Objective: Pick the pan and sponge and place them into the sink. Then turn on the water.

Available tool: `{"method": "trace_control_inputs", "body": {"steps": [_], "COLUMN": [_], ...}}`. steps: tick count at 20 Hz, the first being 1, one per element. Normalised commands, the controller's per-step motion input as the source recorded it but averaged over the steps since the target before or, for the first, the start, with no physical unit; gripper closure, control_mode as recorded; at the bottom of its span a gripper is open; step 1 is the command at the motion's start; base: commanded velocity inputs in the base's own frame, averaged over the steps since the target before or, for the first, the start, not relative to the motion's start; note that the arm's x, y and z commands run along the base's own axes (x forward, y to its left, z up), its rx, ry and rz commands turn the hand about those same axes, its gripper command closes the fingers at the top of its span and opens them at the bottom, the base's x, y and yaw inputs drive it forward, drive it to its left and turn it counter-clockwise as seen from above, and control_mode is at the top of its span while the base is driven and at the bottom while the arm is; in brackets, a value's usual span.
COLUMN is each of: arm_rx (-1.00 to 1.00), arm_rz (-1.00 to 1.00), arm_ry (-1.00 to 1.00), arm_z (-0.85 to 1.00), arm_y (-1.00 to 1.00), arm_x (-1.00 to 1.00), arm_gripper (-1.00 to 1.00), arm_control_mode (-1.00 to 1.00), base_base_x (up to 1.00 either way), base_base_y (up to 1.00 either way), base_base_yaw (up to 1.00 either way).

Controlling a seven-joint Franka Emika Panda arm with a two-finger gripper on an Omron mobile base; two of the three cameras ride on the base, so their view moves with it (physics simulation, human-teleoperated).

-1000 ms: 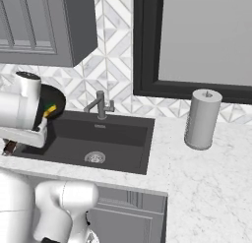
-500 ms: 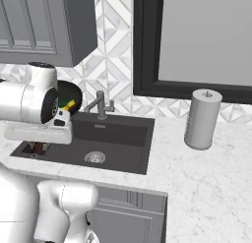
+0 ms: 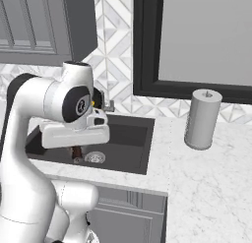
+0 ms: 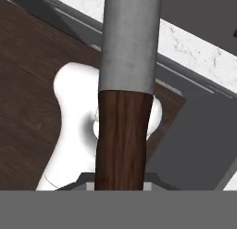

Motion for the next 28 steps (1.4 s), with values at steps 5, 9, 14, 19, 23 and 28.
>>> {"method": "trace_control_inputs", "body": {"steps": [5, 9, 14, 19, 23, 28], "arm_rx": [-0.01, 0.0, 0.0, -0.01, -0.04, -0.04], "arm_rz": [0.2, 0.24, 0.2, 0.11, 0.09, 0.09], "arm_ry": [0.0, 0.0, 0.01, 0.09, 0.11, 0.08], "arm_z": [0.0, 0.0, -0.06, -0.18, -0.31, -0.2], "arm_y": [-0.92, -0.7, -0.55, -0.17, -0.2, -0.21], "arm_x": [0.06, 0.0, 0.01, 0.1, 0.03, 0.12], "arm_gripper": [1.0, 1.0, 1.0, 1.0, 1.0, 1.0], "arm_control_mode": [-1.0, -1.0, -1.0, -1.0, -1.0, -1.0], "base_base_x": [0.0, 0.0, 0.0, 0.0, 0.0, 0.0], "base_base_y": [0.0, 0.0, 0.0, 0.0, 0.0, 0.0], "base_base_yaw": [0.0, 0.0, 0.0, 0.0, 0.0, 0.0]}}
